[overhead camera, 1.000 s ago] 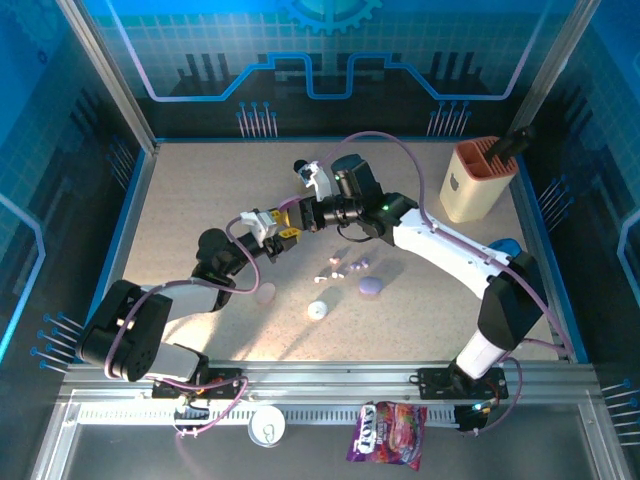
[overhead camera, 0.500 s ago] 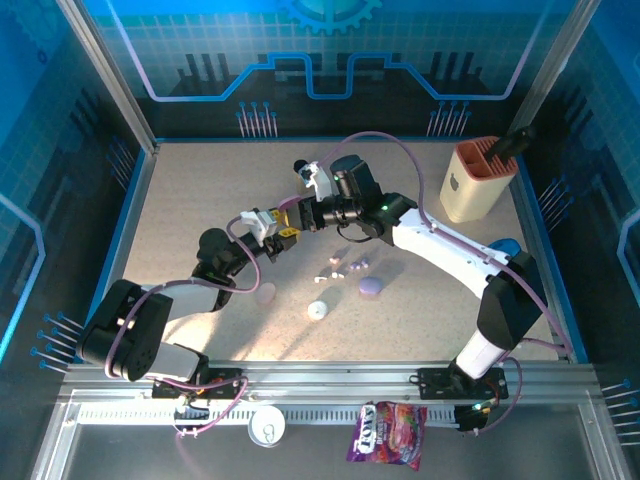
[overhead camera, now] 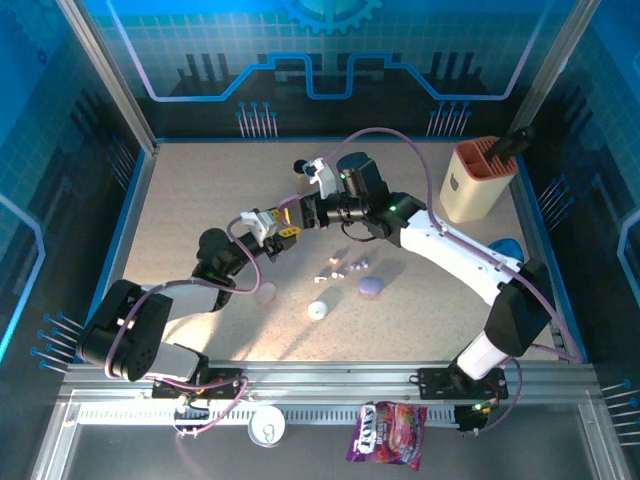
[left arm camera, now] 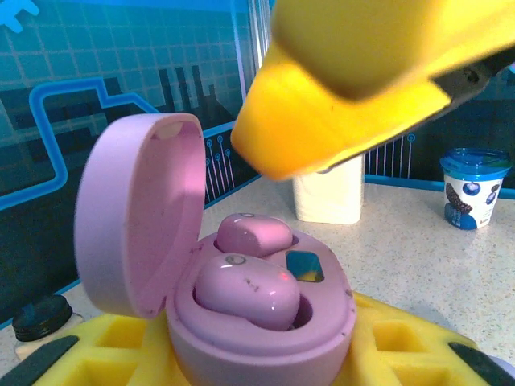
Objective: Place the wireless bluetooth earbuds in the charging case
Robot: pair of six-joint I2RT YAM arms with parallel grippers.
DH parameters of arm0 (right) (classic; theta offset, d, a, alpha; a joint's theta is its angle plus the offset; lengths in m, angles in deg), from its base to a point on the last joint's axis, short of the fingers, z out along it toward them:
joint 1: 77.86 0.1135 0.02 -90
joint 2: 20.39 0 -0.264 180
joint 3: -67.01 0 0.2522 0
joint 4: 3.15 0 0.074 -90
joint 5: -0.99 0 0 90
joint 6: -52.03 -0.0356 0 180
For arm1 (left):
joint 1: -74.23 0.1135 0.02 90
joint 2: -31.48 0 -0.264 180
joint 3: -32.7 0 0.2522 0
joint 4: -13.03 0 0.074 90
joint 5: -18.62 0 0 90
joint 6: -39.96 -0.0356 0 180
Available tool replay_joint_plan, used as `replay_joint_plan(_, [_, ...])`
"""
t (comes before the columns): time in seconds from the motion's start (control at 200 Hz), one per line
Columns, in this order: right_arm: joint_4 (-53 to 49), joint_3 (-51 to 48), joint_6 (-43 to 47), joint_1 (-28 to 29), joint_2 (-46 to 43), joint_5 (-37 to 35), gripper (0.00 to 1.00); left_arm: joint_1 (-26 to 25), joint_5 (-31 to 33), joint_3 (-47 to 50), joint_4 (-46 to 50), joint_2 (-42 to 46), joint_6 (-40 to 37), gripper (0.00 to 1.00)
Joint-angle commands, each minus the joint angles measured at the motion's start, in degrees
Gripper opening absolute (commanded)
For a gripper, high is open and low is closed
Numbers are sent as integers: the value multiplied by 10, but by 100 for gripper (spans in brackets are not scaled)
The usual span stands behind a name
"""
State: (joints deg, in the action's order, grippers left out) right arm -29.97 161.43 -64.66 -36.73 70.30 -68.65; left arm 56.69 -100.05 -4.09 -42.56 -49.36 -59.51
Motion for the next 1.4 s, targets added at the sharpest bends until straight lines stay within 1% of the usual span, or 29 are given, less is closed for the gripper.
replay_joint_plan(0.0, [-19, 24, 23, -4, -15, -5, 40, -5, 4, 6, -17, -1, -34, 37])
replay_joint_plan(0.15, [-42, 58, 41, -3, -1, -10, 38, -5, -1, 10, -1, 0, -67, 37])
replay_joint_plan(0.285, [-69, 91, 55, -4, 25, -19, 36, -6, -6, 15, -1, 2, -80, 37])
replay_joint_plan(0.47, [-101, 131, 66, -4, 58, -21, 36, -5, -9, 17, 7, 7, -90, 37])
replay_joint_plan(0.575, [-123, 146, 72, -4, 76, -20, 36, -6, -9, 18, 6, 12, -84, 37])
replay_joint_plan(0.71, [-135, 141, 74, -5, 77, -17, 36, -6, -4, 14, 18, 22, -76, 37])
replay_joint_plan(0.835, [-136, 123, 76, -8, 62, -16, 37, -6, 6, 10, 18, 24, -57, 37])
replay_joint_plan(0.965, [-128, 99, 70, -13, 36, -20, 39, -6, 14, 0, 25, 25, -19, 35])
replay_joint_plan(1.035, [-108, 73, 50, -23, 16, -15, 44, -6, 9, -3, 20, 25, -4, 35])
replay_joint_plan(1.141, [-51, 23, 1, -44, -13, 23, 47, -6, -3, -4, 15, 26, 8, 35])
replay_joint_plan(1.216, [-17, -11, -38, -60, -28, 52, 54, -7, -15, -6, 11, 26, 16, 35])
replay_joint_plan(1.301, [50, -53, -99, -82, -33, 124, 61, -8, -26, -5, -6, 24, 32, 35])
replay_joint_plan(1.396, [158, -103, -188, -103, -25, 200, 64, -11, -38, -7, -29, 19, 49, 35])
